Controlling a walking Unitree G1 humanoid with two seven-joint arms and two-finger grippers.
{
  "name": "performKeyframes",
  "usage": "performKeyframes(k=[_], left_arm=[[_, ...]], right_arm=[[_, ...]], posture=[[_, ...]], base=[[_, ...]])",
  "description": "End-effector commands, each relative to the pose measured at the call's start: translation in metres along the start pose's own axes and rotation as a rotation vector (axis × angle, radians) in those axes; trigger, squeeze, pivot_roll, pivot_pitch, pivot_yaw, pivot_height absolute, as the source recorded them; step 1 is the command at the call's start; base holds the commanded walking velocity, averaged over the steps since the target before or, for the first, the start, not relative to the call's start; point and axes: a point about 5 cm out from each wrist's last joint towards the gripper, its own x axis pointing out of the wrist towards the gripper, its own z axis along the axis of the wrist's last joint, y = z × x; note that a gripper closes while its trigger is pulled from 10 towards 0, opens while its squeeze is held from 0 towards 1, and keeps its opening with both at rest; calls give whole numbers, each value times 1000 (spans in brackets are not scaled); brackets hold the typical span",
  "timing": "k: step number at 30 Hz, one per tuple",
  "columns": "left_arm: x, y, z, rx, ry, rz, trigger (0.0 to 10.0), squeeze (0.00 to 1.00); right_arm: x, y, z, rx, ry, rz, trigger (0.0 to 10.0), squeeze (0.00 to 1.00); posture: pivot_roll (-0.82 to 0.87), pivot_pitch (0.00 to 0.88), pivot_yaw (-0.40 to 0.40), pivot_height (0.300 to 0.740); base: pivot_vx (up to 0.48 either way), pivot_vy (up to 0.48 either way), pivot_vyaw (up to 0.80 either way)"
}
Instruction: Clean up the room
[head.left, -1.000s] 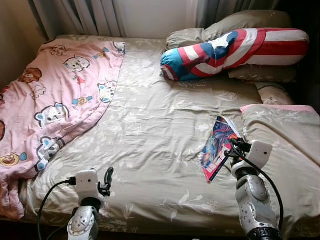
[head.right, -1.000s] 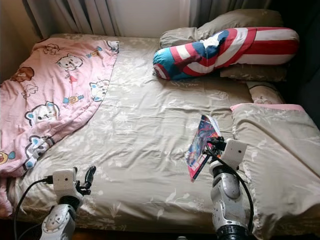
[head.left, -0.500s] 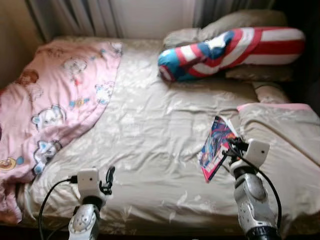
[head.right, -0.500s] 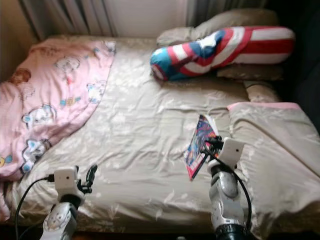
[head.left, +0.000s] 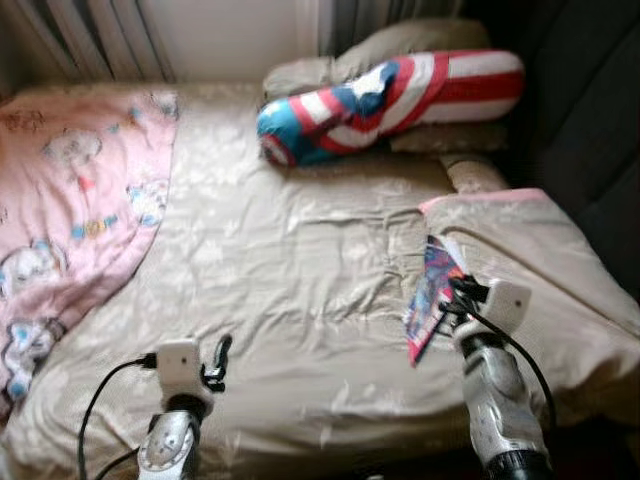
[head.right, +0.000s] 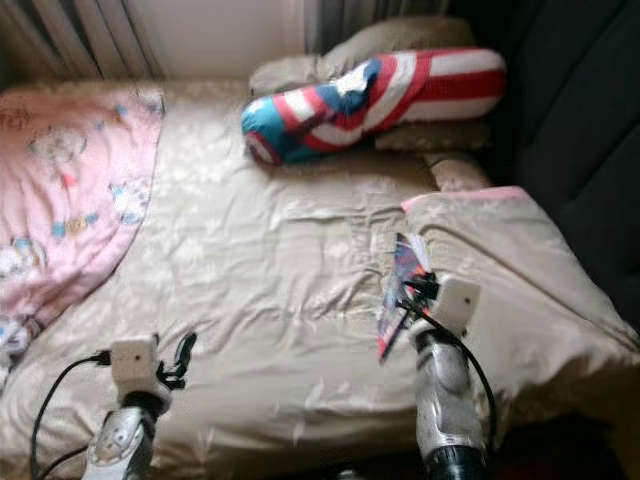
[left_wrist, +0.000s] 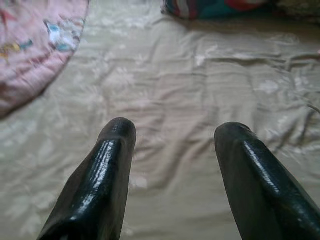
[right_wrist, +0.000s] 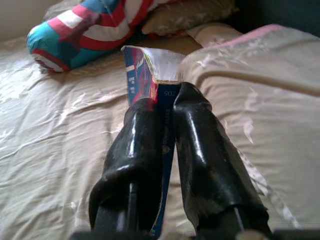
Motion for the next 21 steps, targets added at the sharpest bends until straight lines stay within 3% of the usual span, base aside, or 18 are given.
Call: performKeyframes(k=[1, 8, 11, 17, 21], left_arm=[[-2, -1, -3, -6, 19, 1, 10000, 0], [-2, -2, -1, -9, 14, 2, 10000, 0], [-1, -2, 2, -12, 5, 2, 10000, 0], [4, -1, 10, -34, -24, 23, 10000, 0], [7, -1, 14, -49, -34, 31, 10000, 0]], right_arm=[[2, 2, 7, -2, -35, 24, 10000, 0], [2, 4, 6, 7, -28, 43, 10000, 0], [1, 17, 0, 14, 17, 151, 10000, 0], [4, 30, 5, 29, 4, 268, 10000, 0], [6, 36, 7, -19, 10, 323, 10000, 0]], posture=[[-22, 145, -18, 740], [-22, 159, -16, 740], [-24, 174, -11, 740], [-24, 188, -5, 740], [-27, 196, -1, 740]], base=[[0, 0, 0], [0, 0, 0], [0, 0, 0], [0, 0, 0], [0, 0, 0]])
